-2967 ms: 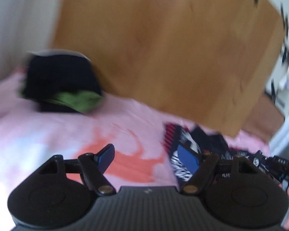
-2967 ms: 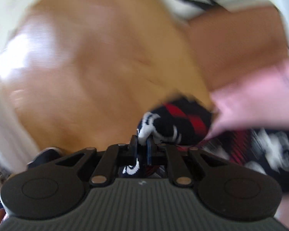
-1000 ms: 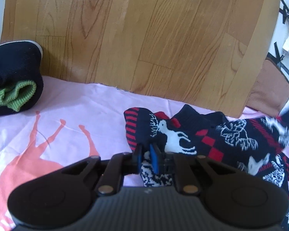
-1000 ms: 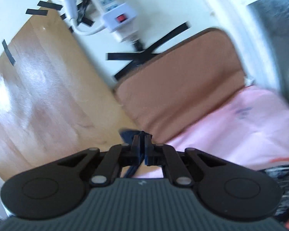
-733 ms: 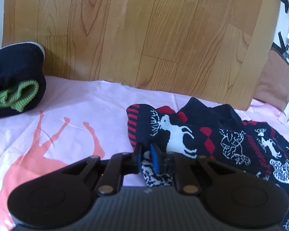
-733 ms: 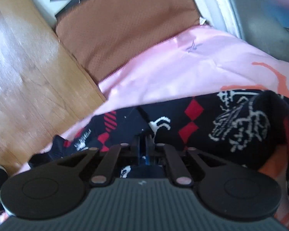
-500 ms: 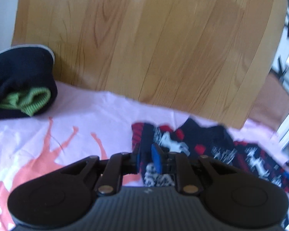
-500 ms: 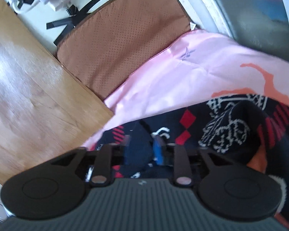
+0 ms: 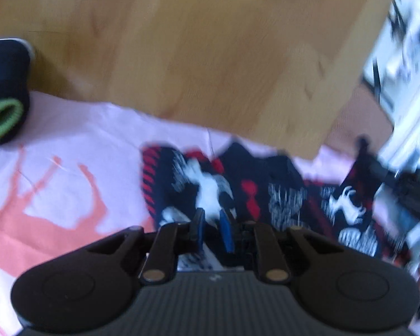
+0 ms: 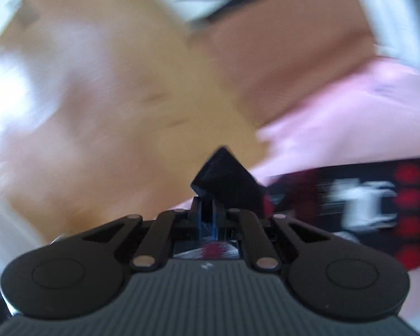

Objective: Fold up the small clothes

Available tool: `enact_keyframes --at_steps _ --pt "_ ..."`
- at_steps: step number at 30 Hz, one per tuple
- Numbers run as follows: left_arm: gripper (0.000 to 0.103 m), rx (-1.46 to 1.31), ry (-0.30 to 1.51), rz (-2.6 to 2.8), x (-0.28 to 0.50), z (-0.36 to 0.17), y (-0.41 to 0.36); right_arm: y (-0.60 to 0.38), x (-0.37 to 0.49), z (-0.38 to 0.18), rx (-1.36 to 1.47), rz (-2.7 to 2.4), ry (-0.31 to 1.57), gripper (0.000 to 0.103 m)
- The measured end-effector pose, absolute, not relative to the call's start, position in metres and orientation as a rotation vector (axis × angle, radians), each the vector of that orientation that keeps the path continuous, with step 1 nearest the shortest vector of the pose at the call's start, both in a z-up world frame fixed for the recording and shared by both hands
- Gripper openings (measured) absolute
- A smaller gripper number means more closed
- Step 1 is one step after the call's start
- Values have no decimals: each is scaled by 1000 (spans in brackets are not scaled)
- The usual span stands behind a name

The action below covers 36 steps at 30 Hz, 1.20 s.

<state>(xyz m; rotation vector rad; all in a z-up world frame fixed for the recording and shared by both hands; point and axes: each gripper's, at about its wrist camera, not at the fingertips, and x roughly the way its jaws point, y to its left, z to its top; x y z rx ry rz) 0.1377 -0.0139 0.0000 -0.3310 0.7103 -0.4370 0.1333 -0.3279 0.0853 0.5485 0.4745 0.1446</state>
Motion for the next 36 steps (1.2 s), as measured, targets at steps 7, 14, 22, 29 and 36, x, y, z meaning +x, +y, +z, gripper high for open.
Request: enact_keyframes --at_steps 7,14,22,29,36 --pt "14 -464 682 -370 140 4 26 -210 178 59 456 490 677 19" --pt "14 -450 689 -456 137 1 8 -269 169 53 522 325 583 22" --pt "14 -221 696 -559 119 -7 -45 -303 167 -8 792 276 753 13" --pt "14 -240 738 -521 123 -13 -37 -395 52 45 711 69 500 26" --pt "21 -269 741 -492 127 -14 -33 -498 -84 26 993 -292 349 39"
